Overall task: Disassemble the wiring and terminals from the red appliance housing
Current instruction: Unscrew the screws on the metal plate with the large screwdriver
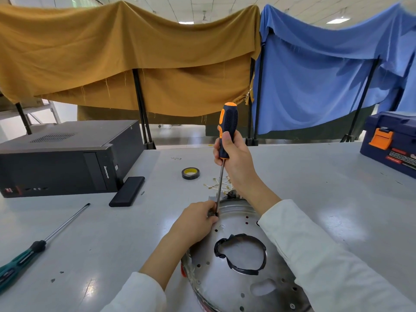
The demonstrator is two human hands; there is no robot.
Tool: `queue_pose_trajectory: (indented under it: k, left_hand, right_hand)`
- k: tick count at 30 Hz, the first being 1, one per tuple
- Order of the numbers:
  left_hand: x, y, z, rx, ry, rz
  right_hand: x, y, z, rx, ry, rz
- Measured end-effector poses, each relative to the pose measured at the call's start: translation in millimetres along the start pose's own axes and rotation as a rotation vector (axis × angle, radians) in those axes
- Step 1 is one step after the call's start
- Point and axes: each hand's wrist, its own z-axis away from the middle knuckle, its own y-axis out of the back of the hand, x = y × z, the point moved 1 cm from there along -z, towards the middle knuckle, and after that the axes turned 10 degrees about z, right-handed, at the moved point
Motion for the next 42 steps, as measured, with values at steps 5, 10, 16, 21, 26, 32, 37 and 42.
queue_pose_trajectory:
  k: [5,10,16,21,26,32,37,42]
  left_hand:
    - [1.0,-0.3,0.3,0.008,-0.008,-0.017]
    - [2.0,-0.4,0.3,0.011,-0.015,-0.038]
    - [1.2,-1.0,0.3,0.012,-0.029,-0.048]
    - [2.1,-1.3,0.0,0.011,-0.042,-0.077]
    - [2.2,-0.1,0.6,-0.029,-0.035,-0.059]
    - [-0.4,4.0,3.1,-0.061,0.029,0.183]
    - [0.7,3.3,2.4,-0.034,0.032,0.131]
    - [0.0,3.3,1.9,-0.018,0.026,0.114]
  right_hand:
    - [0.1,2.7,0.9,-0.001,-0.008,-0.024]
    - [2.3,2.4,-0.3,0.063,-0.027,0.055]
    - [2.3,-2.1,-3.2,0.000,-0.036,0.044]
    - [1.1,-4.1,-5.5,-0.021,-0.086,-0.080]
    - [0.8,-5.8,-4.5,-0.023,-0.052,0.020]
    - [-0.3,-5.1,-5.1,-0.050,-0.077,-0.041]
    - [3.5,-1.6,-7.8,-0.009,-0.106,0.030]
    - [2.9,-4.1,-6.0,-0.010,-0.075,0.038]
